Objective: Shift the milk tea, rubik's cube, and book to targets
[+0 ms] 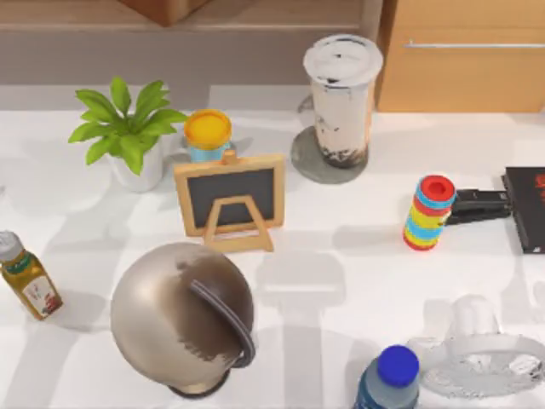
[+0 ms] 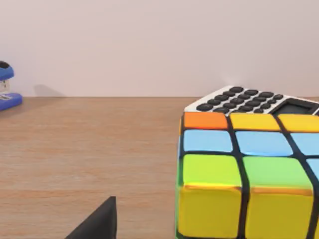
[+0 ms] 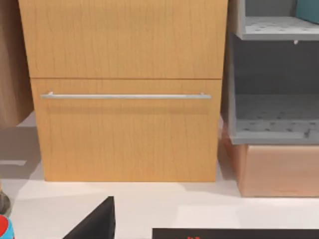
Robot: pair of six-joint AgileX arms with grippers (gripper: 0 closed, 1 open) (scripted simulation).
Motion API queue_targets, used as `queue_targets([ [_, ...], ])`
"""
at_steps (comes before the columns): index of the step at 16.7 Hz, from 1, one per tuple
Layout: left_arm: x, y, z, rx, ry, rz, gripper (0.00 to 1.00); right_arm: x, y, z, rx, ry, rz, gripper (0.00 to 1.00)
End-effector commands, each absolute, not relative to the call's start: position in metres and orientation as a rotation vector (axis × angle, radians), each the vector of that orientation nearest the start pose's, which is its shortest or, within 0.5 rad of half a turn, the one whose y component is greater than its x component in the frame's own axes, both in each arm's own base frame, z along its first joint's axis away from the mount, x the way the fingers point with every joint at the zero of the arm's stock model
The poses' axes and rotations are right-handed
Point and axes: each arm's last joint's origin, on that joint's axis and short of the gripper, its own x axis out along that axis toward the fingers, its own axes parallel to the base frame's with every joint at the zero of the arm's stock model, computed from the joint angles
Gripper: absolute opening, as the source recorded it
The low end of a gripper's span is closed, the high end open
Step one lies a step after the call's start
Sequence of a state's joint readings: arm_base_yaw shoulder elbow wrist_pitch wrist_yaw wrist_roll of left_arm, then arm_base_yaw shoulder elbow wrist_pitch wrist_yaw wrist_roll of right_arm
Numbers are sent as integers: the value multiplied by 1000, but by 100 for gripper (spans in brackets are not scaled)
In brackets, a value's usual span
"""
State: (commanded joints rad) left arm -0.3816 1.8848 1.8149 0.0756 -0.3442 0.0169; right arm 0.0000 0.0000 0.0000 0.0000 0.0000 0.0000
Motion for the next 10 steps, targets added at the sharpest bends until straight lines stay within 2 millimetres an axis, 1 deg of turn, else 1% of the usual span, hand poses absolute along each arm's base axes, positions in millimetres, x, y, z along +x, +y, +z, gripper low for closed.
queue_targets([
  [2,425,-151,394,2,2,-17,100,106,-1,160,0,0,0,100],
  [3,421,-148,395,5,6,-19,100,106,-1,160,0,0,0,100],
  [5,406,-138,397,13,18,-25,100,106,-1,160,0,0,0,100],
  [7,382,-123,398,24,36,-34,100,106,-1,160,0,0,0,100],
  [10,333,-96,393,37,64,-51,100,106,-1,160,0,0,0,100],
])
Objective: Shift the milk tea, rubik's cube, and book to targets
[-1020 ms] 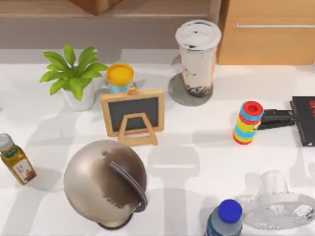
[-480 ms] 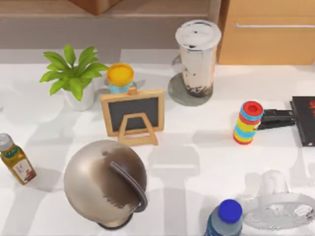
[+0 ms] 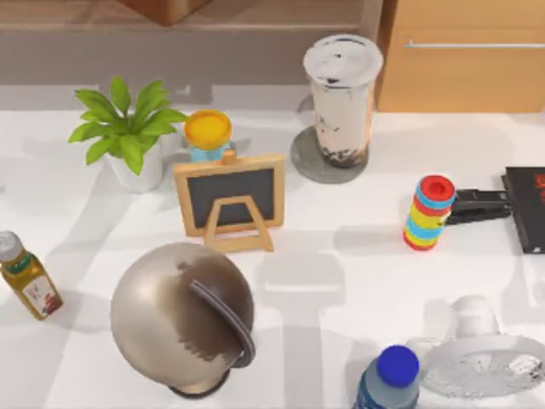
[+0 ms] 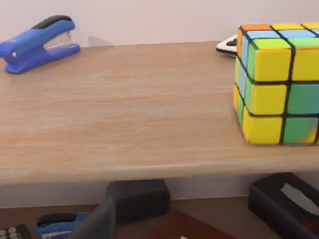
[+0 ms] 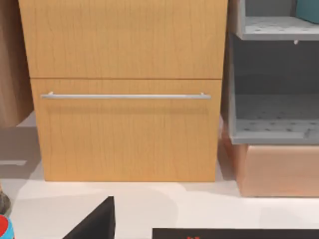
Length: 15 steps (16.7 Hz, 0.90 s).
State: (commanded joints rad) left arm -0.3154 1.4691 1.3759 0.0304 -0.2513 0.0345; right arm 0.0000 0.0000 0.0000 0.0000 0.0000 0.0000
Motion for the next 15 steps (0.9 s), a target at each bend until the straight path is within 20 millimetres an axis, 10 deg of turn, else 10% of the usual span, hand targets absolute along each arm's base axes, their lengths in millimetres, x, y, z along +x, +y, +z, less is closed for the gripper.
queue_targets([
  [9,158,-23,291,28,77,-62,100,106,-1,160,0,0,0,100],
  [15,110,-6,195,8,24,-24,100,106,-1,160,0,0,0,100],
])
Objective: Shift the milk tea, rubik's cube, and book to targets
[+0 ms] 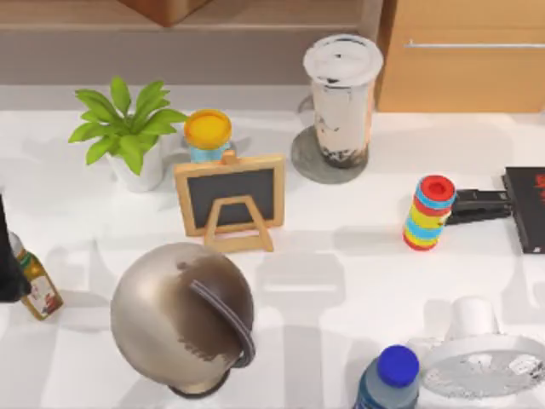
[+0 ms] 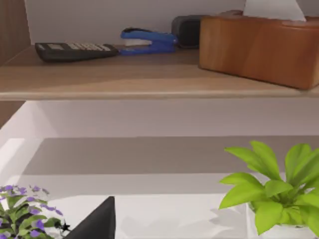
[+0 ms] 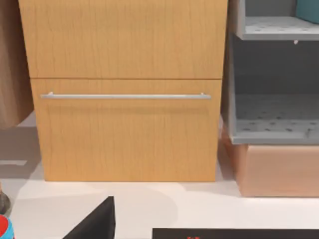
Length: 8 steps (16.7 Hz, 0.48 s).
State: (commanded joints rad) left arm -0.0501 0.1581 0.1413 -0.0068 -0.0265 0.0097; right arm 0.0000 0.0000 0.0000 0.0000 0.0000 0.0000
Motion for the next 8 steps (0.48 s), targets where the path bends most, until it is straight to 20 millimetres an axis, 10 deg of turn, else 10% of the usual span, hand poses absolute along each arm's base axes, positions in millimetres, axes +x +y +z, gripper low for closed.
queue_targets([
  [8,106,-1,160,0,0,0,100,106,-1,160,0,0,0,100],
])
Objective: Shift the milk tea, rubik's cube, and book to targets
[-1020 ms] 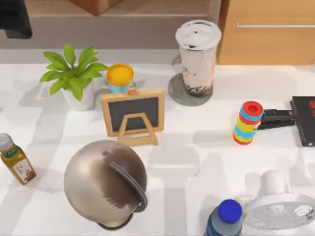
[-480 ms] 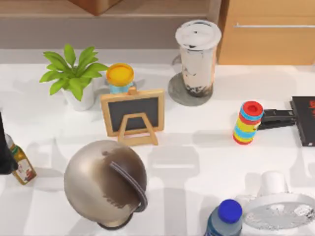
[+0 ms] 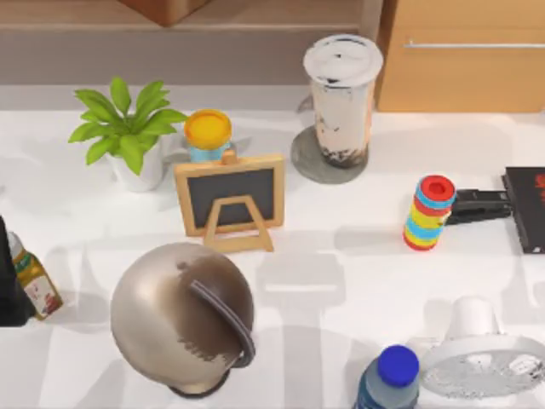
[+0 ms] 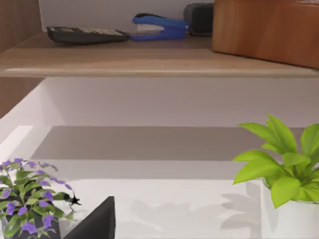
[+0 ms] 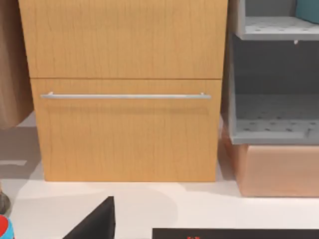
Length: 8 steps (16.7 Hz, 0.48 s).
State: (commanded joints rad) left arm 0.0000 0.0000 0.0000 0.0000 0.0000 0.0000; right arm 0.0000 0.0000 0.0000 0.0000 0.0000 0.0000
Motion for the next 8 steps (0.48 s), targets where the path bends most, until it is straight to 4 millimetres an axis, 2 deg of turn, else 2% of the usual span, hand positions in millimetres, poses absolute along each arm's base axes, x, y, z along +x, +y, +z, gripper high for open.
queue_targets([
  [4,106,-1,160,0,0,0,100,106,-1,162,0,-2,0,100],
  [8,106,-1,160,0,0,0,100,111,-4,194,-6,-16,0,100],
])
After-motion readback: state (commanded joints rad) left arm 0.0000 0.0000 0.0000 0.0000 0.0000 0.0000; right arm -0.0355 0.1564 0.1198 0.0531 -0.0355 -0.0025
